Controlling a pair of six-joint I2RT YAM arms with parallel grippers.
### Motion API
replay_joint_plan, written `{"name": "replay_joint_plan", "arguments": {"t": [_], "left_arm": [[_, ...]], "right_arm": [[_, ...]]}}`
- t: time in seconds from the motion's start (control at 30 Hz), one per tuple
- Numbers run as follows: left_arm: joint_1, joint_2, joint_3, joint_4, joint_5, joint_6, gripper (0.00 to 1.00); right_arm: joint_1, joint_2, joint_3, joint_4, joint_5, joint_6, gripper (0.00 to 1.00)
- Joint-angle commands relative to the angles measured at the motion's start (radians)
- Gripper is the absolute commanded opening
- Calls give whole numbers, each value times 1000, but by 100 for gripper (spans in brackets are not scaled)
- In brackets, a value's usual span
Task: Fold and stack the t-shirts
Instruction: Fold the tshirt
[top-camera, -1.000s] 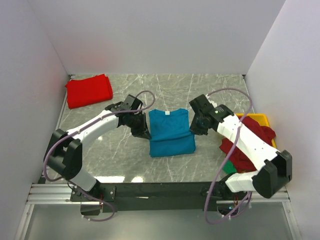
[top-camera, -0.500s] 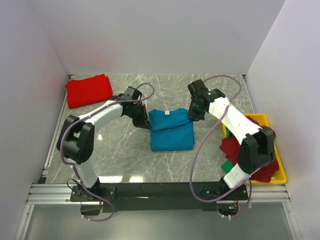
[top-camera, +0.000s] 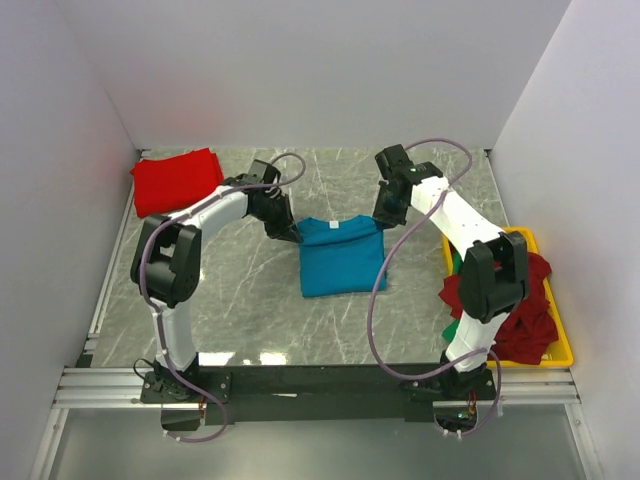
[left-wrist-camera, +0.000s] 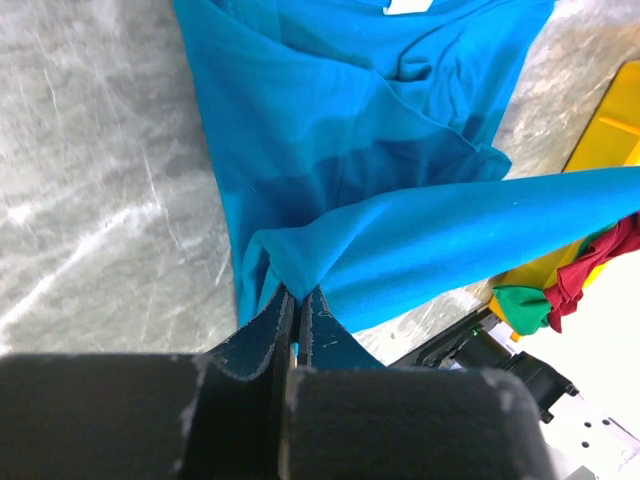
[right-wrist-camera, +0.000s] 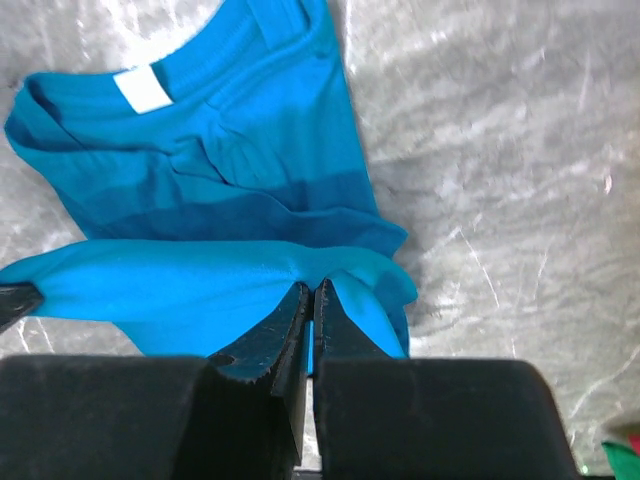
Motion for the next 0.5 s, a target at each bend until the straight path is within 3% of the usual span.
{"name": "replay_joint_plan", "arguments": {"t": [0.0, 0.33, 0.37, 0.4, 0.43, 0.47], "left_arm": [[16, 30, 39, -1, 17, 24, 1], [45, 104, 97, 48, 0, -25, 3], [53, 110, 102, 62, -5, -34, 8], [58, 110, 106, 71, -20, -44, 28], [62, 108, 111, 82, -29, -63, 37], [70, 99, 111, 108, -35, -73, 46]], "right_arm": [[-27, 28, 73, 10, 15, -44, 0], [-70, 180, 164, 35, -37, -79, 0], [-72, 194, 178, 50, -56, -85, 0], [-75, 221, 216, 58, -71, -110, 8], [-80, 236, 243, 65, -141, -120, 19], [-83, 252, 312, 61, -161, -131, 38]]}}
